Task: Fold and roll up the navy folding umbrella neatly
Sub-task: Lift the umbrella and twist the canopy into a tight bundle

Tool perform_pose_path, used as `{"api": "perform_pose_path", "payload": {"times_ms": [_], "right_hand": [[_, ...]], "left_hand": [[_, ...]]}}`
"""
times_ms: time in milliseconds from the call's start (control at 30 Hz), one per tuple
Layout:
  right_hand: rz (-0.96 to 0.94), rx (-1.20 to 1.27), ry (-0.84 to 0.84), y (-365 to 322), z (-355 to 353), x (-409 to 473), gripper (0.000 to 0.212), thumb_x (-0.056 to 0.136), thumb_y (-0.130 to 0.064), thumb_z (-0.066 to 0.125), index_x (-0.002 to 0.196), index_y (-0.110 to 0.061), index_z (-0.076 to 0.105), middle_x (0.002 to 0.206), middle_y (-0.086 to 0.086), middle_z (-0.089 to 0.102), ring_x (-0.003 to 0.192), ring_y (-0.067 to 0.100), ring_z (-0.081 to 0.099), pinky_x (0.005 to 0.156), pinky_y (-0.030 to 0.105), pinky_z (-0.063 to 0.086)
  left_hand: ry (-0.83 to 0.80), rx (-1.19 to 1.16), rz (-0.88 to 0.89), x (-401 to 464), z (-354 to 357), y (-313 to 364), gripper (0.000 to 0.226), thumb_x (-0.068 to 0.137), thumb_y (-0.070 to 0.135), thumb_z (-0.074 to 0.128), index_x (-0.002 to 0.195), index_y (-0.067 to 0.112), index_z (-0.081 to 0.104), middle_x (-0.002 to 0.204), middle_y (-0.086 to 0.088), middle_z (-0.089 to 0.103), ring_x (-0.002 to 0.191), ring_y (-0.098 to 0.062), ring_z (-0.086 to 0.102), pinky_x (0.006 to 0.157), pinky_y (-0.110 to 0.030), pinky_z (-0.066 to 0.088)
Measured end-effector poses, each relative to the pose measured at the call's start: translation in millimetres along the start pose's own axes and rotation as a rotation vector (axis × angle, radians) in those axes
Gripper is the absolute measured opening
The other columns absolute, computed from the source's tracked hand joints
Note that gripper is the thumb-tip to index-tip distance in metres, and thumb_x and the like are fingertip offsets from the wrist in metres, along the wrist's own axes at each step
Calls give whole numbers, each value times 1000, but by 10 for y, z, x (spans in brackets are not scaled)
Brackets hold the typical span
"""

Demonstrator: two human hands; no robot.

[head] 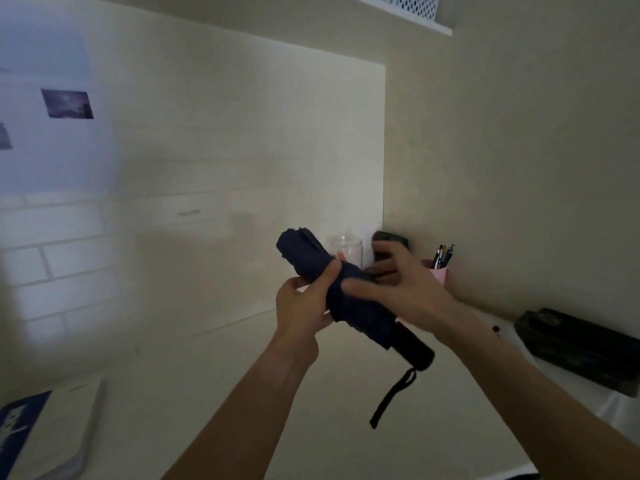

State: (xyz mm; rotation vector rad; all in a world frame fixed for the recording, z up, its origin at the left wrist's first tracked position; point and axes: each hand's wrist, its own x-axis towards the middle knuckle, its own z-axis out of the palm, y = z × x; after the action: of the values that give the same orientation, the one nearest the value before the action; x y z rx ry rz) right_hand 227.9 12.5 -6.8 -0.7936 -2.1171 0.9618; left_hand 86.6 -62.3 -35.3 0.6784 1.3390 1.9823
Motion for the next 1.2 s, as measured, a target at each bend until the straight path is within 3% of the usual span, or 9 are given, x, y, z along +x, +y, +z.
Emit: {"api": "perform_pose_path", "payload": {"times_ms": [100, 233, 367, 467, 567, 700, 767, 933, 1200], "right_hand": [[-155, -434, -90, 290, 168, -81, 81, 73, -48, 83, 137, -32, 37, 114, -10, 68, 95, 10, 67, 84, 35, 59], [12, -7, -345, 286, -160, -125, 35, 83, -19, 82, 112, -17, 63, 79, 4, 70, 59, 16, 58, 52, 29, 50], [123, -36, -560, 277, -360, -163, 35, 83, -13, 81, 113, -3, 66, 84, 13, 73, 66, 29, 63, 56, 35, 54], [126, -164, -339, 337, -526, -210, 43, 77, -33, 86, 115, -21, 69, 94, 0, 79, 80, 23, 76, 69, 33, 62], [157, 37, -8, 599, -784, -545, 42, 78, -44, 79, 116, -28, 69, 102, 3, 79, 88, 24, 77, 78, 38, 62], [263, 433, 299, 966, -925, -1220, 59, 64, -37, 87, 115, -10, 71, 103, 17, 78, 90, 32, 76, 74, 30, 63], [317, 497, 462, 1132, -1018, -1620, 41, 75, -22, 79, 111, -6, 72, 102, 19, 78, 85, 28, 77, 71, 23, 62], [469, 469, 865, 1458, -1520, -2876, 18, 90, -1, 65, 106, 3, 71, 99, 25, 74, 79, 30, 74, 65, 22, 63], [802, 367, 1242, 2213, -2213, -4482, 27, 90, -10, 71, 115, 0, 67, 103, 17, 74, 84, 26, 74, 62, 28, 58]], "left_hand": [[0, -58, -28, -26, 25, 3, 59, 76, 39, 88, 117, 4, 65, 109, -10, 78, 92, -26, 79, 68, -36, 65], [-140, 16, -30, -75, -296, -70, 49, 84, 53, 74, 119, 19, 71, 115, -4, 78, 102, -22, 77, 94, -40, 58], [-283, -204, 7, -78, -562, -237, 52, 87, 27, 69, 136, 13, 62, 131, -10, 71, 118, -28, 70, 96, -39, 60], [-204, -241, 48, -81, -528, -363, 47, 90, 20, 68, 136, 13, 62, 127, -8, 74, 113, -27, 73, 86, -34, 63], [-188, -303, 33, -116, -436, -435, 45, 92, 20, 68, 137, 15, 62, 128, -6, 73, 111, -23, 73, 83, -32, 63], [-251, -331, -32, -340, -150, -584, 52, 84, 21, 72, 135, 15, 63, 124, -5, 75, 111, -25, 74, 87, -35, 63], [-329, -266, -92, -494, 31, -747, 38, 91, 16, 70, 128, 11, 66, 118, -7, 77, 109, -26, 74, 86, -35, 64], [-562, -55, -355, -1011, 671, -1386, 18, 99, 6, 56, 105, 0, 72, 94, -18, 75, 87, -30, 72, 82, -44, 58], [-774, 209, -531, -1846, 2195, -2849, 26, 88, -16, 65, 100, 6, 57, 103, -27, 66, 74, -27, 72, 55, -30, 60]]}}
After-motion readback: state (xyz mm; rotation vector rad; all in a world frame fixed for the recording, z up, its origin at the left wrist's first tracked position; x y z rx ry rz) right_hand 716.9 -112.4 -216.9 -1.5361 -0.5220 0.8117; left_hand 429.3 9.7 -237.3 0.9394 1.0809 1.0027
